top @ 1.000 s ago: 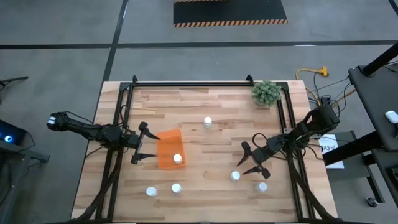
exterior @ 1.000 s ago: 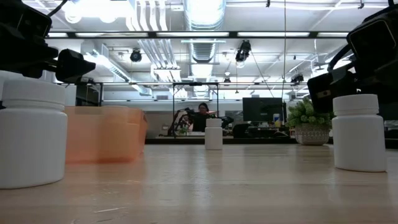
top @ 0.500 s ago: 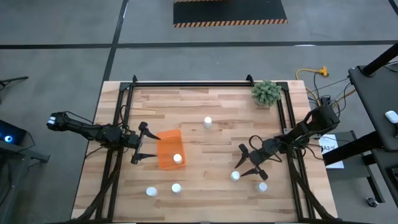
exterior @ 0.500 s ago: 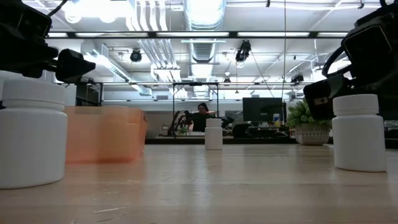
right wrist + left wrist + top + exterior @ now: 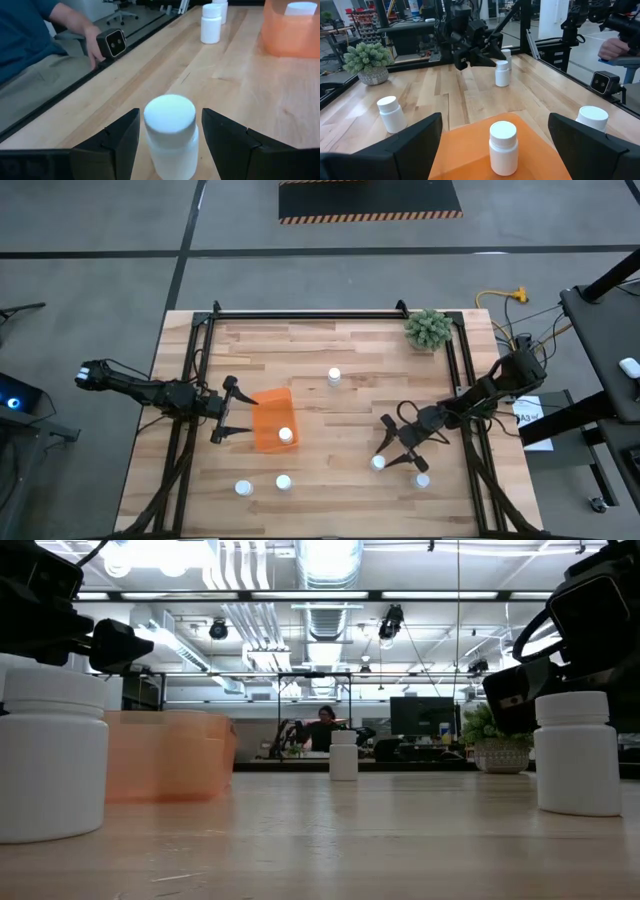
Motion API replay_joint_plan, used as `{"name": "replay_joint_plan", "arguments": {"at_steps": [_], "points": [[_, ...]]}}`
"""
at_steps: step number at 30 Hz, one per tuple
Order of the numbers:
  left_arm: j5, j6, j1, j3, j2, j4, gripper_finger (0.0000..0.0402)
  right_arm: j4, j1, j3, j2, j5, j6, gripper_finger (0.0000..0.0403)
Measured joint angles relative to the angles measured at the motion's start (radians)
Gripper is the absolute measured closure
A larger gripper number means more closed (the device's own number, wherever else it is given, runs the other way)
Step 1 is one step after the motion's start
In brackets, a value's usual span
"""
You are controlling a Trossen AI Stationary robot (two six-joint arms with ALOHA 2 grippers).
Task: Pick and place pill bottles into a basket
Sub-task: Put the white medicine bottle into the orange bin
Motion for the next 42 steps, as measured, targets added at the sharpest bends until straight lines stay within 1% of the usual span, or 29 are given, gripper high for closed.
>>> {"name": "replay_joint_plan", "arguments": {"at_steps": [11, 24, 31, 42], "points": [[0.0, 0.0, 0.0, 0.0, 0.0, 0.0, 0.0056, -0.034, 0.0, 0.012, 0.013, 0.0, 0.0, 0.02], [0.0, 0.0, 0.0, 0.0, 0.001, 0.0, 0.0056, -0.012, 0.0, 0.073, 0.129, -0.001, -0.005, 0.0199], [0.0, 0.0, 0.0, 0.0, 0.0, 0.0, 0.0056, 0.04, -0.001, 0.052, 0.119, -0.001, 0.0, 0.0199], [0.0, 0.0, 0.0, 0.0, 0.0, 0.0, 0.0056, 0.049, -0.001, 0.049, 0.117, -0.001, 0.001, 0.0205]]}}
